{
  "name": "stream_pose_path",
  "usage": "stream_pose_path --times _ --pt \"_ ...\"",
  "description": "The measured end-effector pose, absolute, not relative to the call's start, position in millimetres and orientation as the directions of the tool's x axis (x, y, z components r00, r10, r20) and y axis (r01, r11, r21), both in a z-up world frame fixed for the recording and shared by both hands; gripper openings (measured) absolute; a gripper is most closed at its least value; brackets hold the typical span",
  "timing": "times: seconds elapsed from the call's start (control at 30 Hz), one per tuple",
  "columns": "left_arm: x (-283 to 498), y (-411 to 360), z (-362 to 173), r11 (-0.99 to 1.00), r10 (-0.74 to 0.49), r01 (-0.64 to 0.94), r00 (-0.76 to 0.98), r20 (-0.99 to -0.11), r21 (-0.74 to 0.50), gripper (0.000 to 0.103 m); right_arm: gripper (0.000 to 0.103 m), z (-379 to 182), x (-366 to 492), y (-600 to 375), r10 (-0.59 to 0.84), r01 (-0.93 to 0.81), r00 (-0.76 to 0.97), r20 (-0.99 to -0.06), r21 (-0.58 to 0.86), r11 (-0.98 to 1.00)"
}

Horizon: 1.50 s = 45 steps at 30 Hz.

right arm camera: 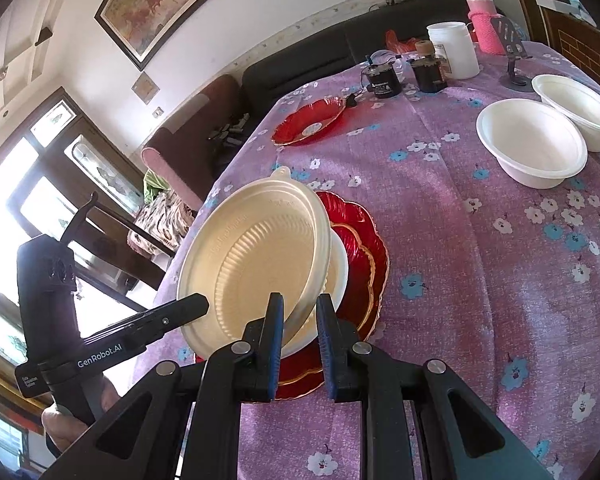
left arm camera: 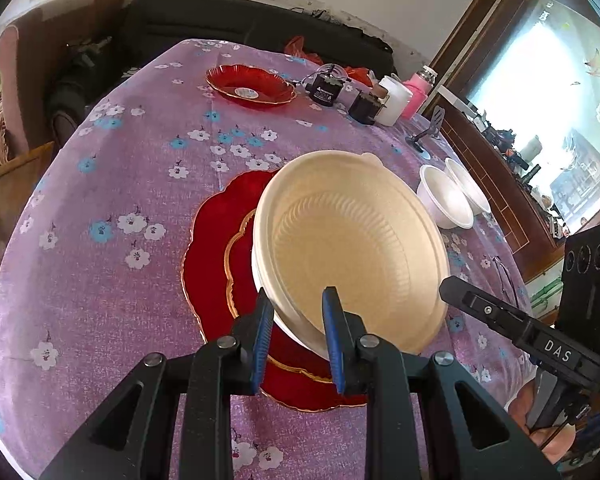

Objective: Organize plates and bowls
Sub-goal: 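Carry the beige bowl with the left gripper onto the white bowl, then open the left gripper and lift it off the beige bowl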

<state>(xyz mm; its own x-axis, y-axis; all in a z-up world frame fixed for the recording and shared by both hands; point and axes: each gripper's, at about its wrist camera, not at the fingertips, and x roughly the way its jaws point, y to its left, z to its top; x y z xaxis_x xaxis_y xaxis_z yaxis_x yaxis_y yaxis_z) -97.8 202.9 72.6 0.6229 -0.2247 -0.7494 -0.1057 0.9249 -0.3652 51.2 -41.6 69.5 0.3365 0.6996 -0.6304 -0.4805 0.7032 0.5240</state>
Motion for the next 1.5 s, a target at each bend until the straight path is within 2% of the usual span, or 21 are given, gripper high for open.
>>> stream_pose_path --times 0.93,1.1,1.5 --pt "-99.1 207.0 74.6 0.918 -0.237 -0.108 0.622 -0.747 -0.381 0.023 0.021 60.6 55.6 -44.9 0.718 -0.459 0.294 -0.631 0.566 0.685" --pt "-103.7 212.8 80.5 0.919 -0.22 -0.117 0.641 -0.735 -0.377 0.029 0.021 64.4 55.4 -52.2 0.722 -0.452 0.309 -0.619 0.572 0.684" --pt "-110.3 213.3 93.7 0.922 -0.201 -0.118 0.665 -0.719 -0.368 0.031 0.021 67.0 58.7 -82.9 0.727 -0.403 0.349 -0.591 0.606 0.686"
